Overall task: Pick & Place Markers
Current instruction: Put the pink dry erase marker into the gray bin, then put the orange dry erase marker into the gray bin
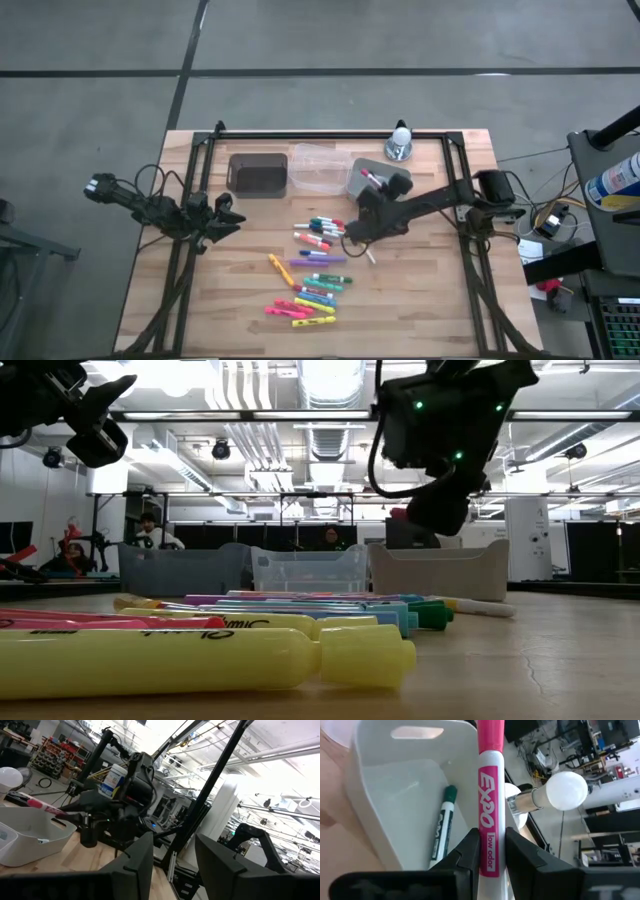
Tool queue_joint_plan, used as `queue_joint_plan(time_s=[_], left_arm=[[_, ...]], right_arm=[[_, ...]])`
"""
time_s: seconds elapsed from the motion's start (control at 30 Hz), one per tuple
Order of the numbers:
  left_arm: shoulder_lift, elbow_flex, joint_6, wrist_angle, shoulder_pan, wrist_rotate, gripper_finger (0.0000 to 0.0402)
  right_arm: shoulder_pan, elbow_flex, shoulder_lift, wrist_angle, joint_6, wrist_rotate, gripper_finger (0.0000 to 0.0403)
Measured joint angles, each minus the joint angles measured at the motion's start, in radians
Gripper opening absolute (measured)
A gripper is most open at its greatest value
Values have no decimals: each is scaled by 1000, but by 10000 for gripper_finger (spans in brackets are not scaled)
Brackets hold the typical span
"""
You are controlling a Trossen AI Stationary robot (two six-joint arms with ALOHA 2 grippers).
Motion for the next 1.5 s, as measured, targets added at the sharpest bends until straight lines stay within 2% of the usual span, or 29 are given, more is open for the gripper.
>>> queue_joint_plan(time_s=[0.17,0.23,0.67,0.83,1.17,1.33,1.5], left_arm=[[0,0,0,0,0,0,140],[0,0,0,0,0,0,140],[0,0,0,0,0,0,140],[0,0,0,0,0,0,140],[0,0,0,0,0,0,140],[0,0,5,0,0,0,140],[0,0,6,0,0,0,140]], right_arm=[[-55,0,0,81,-124,-199,66],[-72,0,0,111,-179,-237,66],[-135,0,-5,128,-284,-274,68],[-144,0,-5,129,-286,-214,98],[-143,1,-13,132,-273,-213,176],[-131,23,-23,132,-269,-213,185],[-94,77,-24,134,-295,-214,177]])
